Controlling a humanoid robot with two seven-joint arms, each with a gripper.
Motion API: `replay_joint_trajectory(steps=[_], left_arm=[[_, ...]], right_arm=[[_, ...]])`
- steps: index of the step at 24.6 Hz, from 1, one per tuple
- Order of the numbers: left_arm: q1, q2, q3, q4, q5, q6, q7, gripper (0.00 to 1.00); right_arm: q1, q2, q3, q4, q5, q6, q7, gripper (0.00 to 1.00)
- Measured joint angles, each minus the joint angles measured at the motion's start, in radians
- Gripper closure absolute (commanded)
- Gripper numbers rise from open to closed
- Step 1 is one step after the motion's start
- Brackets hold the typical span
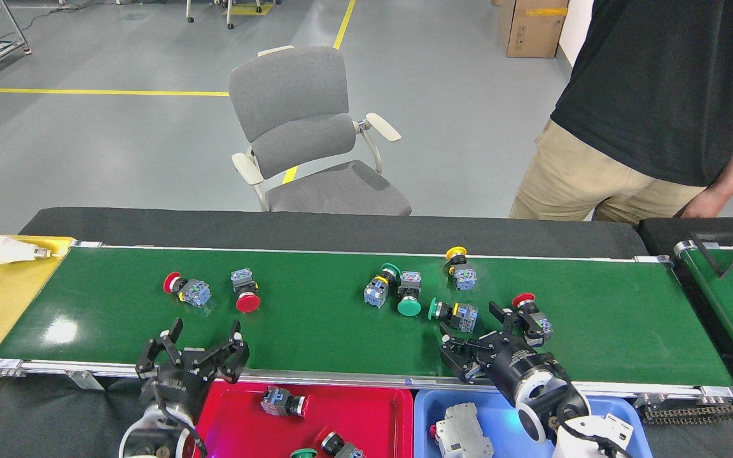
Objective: Pick switch part from conveyor to tray
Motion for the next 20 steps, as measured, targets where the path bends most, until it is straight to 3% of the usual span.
replay_joint_trajectory(steps=[1,4,5,8,15,18,19,20], left_arm=[[-0.033,0.01,0.001,0.041,0.0,0.009,0.0,0.0],[-0.103,0.061,0.001,0.156,0.0,0.069,0.0,0.0],[-0.117,0.069,0.0,0.191,0.0,0.089,0.001,0.0],[-0.158,0.076,-0.001,0.273,0.0,0.137,0.018,0.0],[-0.222,0.124,0.003,0.444,0.001,0.219,0.053,0.01],[-0.233,0.171,0.004,0.504,0.023,0.264,0.065,0.02],[-0.237,0.185,0.004,0.52,0.037,0.279,0.067,0.02],[-0.241,0.204,0.004,0.539,0.058,0.296,0.068,0.04]], right_arm=[[-0.02,0.012,0.011,0.028,0.0,0.004,0.002,0.23],[-0.061,0.035,0.032,0.078,0.001,0.011,0.003,0.63],[-0.066,0.036,0.044,0.082,0.001,0.013,0.003,0.72],[-0.07,0.036,0.075,0.086,-0.002,0.013,0.002,0.86],[-0.071,0.06,0.089,0.078,-0.003,-0.034,-0.005,0.92],[-0.065,0.081,0.16,0.019,-0.003,-0.093,-0.006,0.91],[-0.053,0.082,0.192,-0.012,-0.007,-0.117,-0.009,0.86],[-0.037,0.084,0.228,-0.042,-0.021,-0.149,-0.014,0.61]])
